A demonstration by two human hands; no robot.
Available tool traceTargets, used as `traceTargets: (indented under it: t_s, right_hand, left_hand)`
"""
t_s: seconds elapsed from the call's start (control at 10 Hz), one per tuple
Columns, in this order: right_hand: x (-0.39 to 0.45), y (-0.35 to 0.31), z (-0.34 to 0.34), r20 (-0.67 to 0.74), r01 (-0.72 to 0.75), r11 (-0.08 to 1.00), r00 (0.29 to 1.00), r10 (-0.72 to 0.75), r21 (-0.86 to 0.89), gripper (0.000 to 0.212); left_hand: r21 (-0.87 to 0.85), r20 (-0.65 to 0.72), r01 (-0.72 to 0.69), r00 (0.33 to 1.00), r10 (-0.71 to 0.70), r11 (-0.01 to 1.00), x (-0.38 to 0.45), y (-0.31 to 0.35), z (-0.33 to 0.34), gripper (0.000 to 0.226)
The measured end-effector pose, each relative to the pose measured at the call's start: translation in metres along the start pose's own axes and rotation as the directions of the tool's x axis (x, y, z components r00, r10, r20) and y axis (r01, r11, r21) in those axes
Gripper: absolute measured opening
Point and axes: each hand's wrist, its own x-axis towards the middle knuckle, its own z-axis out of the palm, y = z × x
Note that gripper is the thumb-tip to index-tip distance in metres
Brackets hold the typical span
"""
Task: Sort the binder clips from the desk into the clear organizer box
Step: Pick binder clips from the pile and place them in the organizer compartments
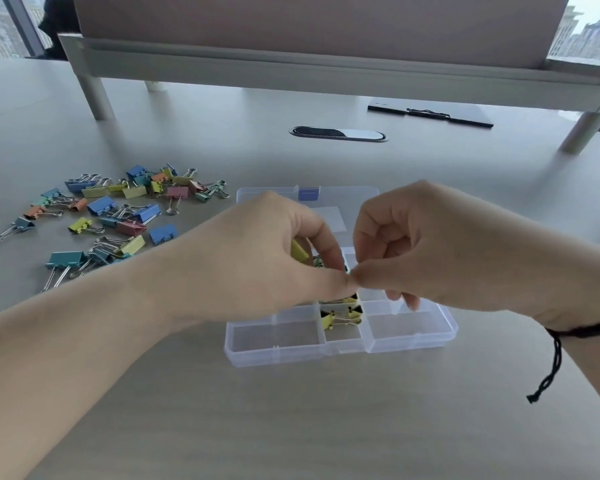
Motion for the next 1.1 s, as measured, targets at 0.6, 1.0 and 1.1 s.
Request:
traceTargets:
  t_s: [0.6,1.0,1.1]
  right_hand:
    - [0.006,0.006,0.019,-0.164,0.329,0.898,0.942,-0.292,0.294,0.010]
    - [0.007,0.008,0.014,-0.097,0.274,0.923,0.962,-0.257,0.269,0.008]
    - [0.005,0.008,0.013,-0.048,0.269,0.912,0.962,-0.268,0.308,0.007]
  left_hand:
    - [-0.526,0.338,0.195,0.941,-0.007,0.828,-0.002,0.002,-0.012,0.013]
    - [-0.449,0.251,0.126,0.968,-0.010,0.884,-0.002,-0.002,-0.003,0.023]
    - [-0.436,0.255,0.118,0.967,-0.003,0.892,-0.002,-0.001,-0.003,0.015]
